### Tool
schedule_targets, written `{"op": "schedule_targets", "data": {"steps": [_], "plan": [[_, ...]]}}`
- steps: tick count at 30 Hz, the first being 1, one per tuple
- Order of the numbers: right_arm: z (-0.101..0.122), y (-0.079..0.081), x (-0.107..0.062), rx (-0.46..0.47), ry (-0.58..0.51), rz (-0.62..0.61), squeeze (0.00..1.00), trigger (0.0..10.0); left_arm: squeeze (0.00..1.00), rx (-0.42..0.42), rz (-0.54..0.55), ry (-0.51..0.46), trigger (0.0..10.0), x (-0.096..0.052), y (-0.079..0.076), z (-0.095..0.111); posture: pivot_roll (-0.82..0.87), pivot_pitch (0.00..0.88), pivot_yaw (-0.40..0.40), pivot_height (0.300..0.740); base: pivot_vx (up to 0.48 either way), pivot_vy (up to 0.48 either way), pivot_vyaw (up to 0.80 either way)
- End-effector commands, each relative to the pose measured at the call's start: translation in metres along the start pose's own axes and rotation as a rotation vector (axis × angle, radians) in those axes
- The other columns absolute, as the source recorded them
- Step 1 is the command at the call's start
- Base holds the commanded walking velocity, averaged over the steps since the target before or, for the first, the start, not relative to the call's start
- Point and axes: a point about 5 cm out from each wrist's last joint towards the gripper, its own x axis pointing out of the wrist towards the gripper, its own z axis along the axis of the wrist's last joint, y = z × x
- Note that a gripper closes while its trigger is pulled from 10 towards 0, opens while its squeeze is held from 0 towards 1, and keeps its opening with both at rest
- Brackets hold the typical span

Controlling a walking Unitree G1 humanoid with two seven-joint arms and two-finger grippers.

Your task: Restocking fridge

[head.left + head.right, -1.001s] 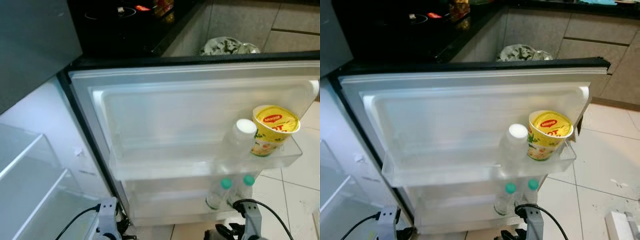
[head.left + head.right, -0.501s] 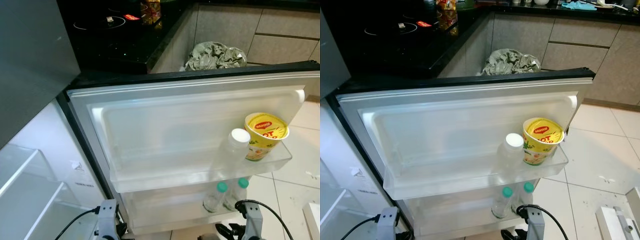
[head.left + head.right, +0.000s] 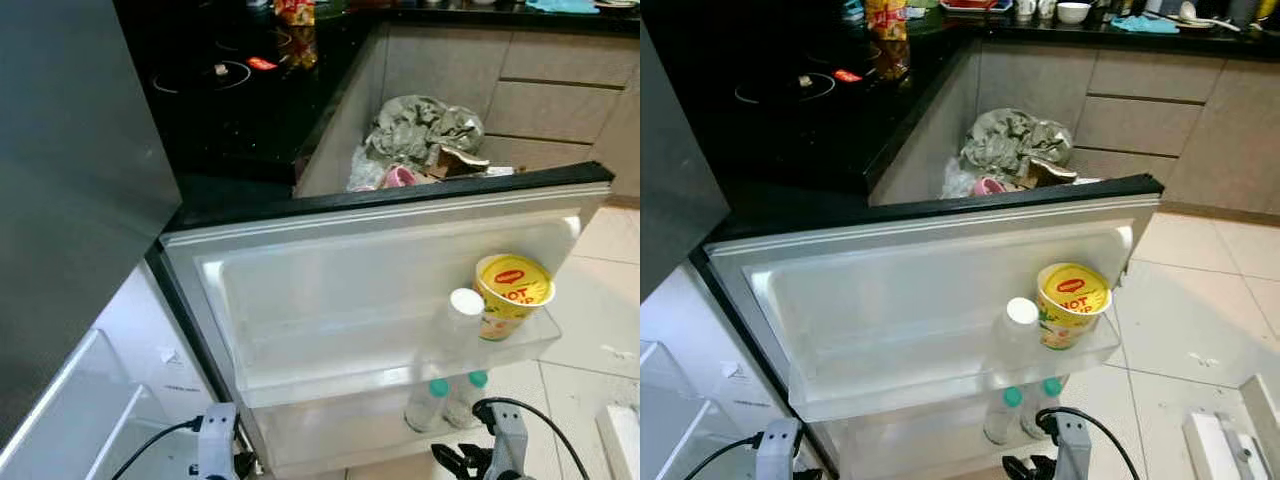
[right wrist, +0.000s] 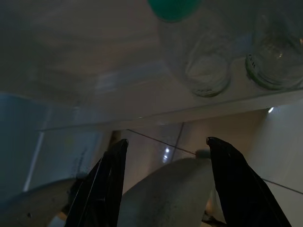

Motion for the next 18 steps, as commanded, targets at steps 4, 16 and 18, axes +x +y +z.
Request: {"op": "schedule_targets", "data": {"steps": [4,16,18], "plan": [[-0.0038,-0.0017,-0.0031,0.017,0.000,0.009,0.00,10.0,0.00,-0.008,0.015,0.009,10.0,-0.0027,0.0044,-0.0039,-0.06,0.005,-0.020,0.702,0.000,0.000,0.00],[-0.0045,-0.0035,-0.0047,0.026,0.001,0.009,0.00,10.0,0.00,0.001,0.013,0.030,10.0,-0.0025,0.0018,-0.0082,-0.07,0.000,-0.023,0.740,0.000,0.000,0.00],[-0.0053,-0.0033,-0.0048,0.024,0.005,0.009,0.00,10.0,0.00,0.001,0.012,0.031,10.0,-0.0026,0.0017,-0.0086,-0.07,0.000,-0.024,0.740,0.000,0.000,0.00]]}}
